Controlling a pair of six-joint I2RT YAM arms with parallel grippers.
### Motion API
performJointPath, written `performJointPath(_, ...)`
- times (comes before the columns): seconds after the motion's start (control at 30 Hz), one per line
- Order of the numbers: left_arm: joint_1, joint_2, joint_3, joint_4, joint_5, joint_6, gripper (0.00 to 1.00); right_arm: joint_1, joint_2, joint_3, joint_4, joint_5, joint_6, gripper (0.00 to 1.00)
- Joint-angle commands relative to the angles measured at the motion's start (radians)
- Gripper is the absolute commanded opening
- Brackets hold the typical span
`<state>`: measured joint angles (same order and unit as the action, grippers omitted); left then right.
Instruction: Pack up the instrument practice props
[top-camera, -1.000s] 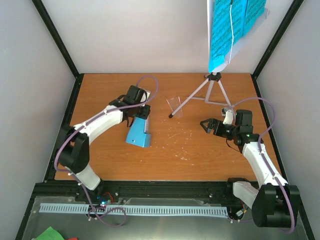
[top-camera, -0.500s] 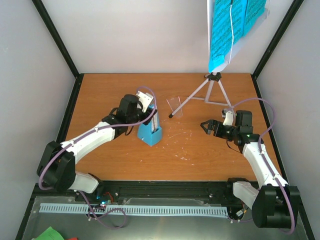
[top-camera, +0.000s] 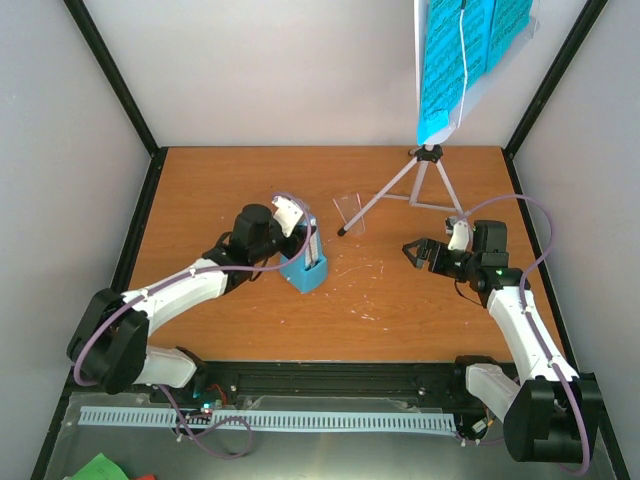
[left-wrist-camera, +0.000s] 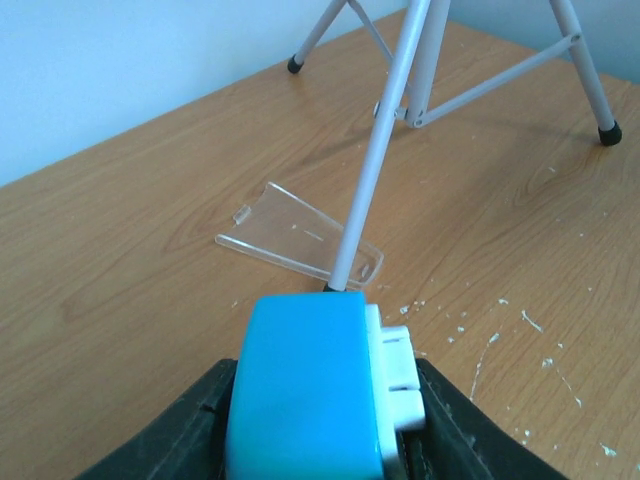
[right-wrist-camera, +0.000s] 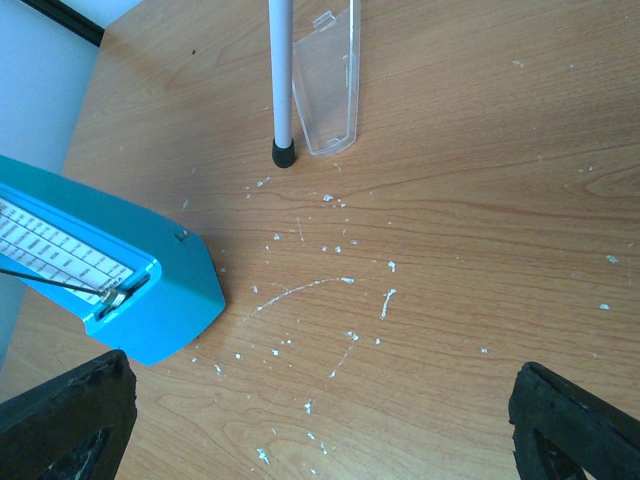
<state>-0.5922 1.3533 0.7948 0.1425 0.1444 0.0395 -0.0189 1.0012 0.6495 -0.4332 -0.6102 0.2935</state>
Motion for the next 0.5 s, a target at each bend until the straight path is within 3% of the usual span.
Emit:
performJointPath(0.0, -0.010, -0.064, -0.032, 0.161, 0.033, 0.025, 0.25, 0.005, -0.014, -0.006, 0.019, -0.019, 0.019, 1.00)
performJointPath(0.13, -0.024, -0.065, -0.048, 0.162, -0.003, 0.025, 0.31, 0.005, -0.010, -0.015, 0.036, -0.041, 0.030, 1.00)
performJointPath(0.47, -0.029, -0.159, -0.083, 0.077, -0.064, -0.063, 0.72, 0.005, -0.066, 0.006, 0.056, -0.066, 0.028, 1.00)
